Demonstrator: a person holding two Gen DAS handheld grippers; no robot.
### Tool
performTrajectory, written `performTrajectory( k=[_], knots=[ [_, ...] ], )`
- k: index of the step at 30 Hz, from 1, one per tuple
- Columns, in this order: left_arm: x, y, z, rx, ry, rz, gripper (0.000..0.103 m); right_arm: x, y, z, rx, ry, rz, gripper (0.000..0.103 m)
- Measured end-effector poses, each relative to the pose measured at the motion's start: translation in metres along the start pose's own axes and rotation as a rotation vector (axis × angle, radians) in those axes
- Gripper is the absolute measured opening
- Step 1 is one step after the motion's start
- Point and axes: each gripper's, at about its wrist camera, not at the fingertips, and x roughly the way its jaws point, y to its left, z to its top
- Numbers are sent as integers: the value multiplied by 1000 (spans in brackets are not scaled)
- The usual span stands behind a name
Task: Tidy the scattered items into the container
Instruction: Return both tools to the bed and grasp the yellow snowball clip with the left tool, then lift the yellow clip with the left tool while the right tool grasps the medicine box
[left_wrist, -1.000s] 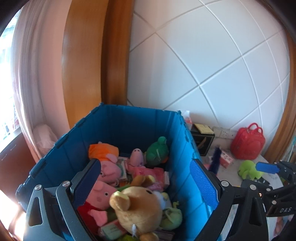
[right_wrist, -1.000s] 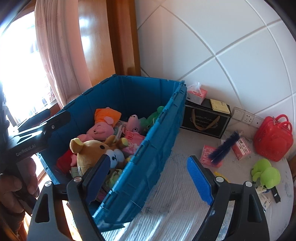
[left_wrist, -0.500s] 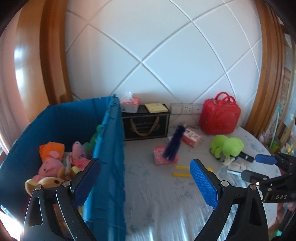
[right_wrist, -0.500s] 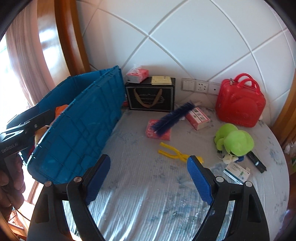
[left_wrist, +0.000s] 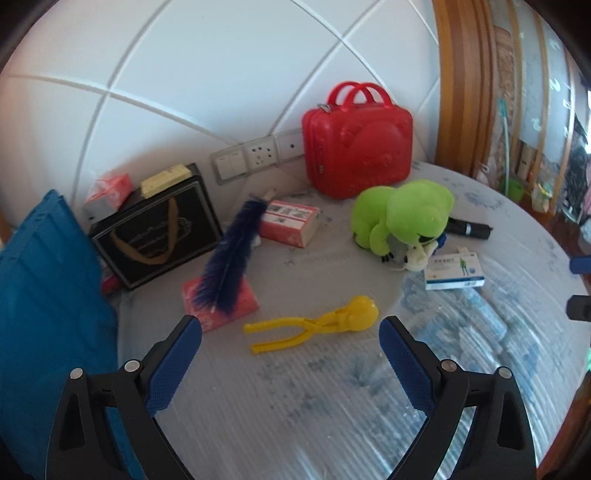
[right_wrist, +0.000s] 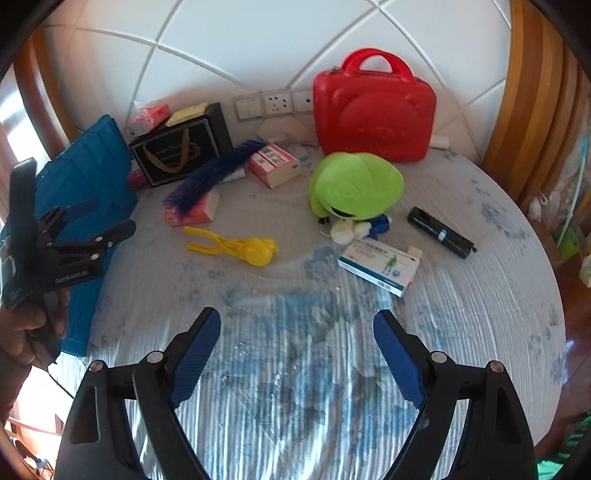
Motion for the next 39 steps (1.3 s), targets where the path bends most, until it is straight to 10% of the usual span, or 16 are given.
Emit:
performTrajectory(
  k=[20, 23, 25, 28, 39],
  knots=[
    [204, -62, -38, 411, 202, -117, 95, 121, -64, -42, 121, 71, -4, 85],
    [206, -61, -34, 369, 208, -177, 72, 128, -66, -45, 123, 86, -1, 85],
    [207, -63, -33, 360, 217, -187, 34, 130, -68, -45, 117, 86, -6, 85],
    [198, -68, -35, 346, 210, -198, 16, 134, -73, -40, 116, 82, -13, 85],
    [149, -47, -41, 165, 127, -169, 3, 183, -97, 19, -104, 51, -33, 85]
  ],
)
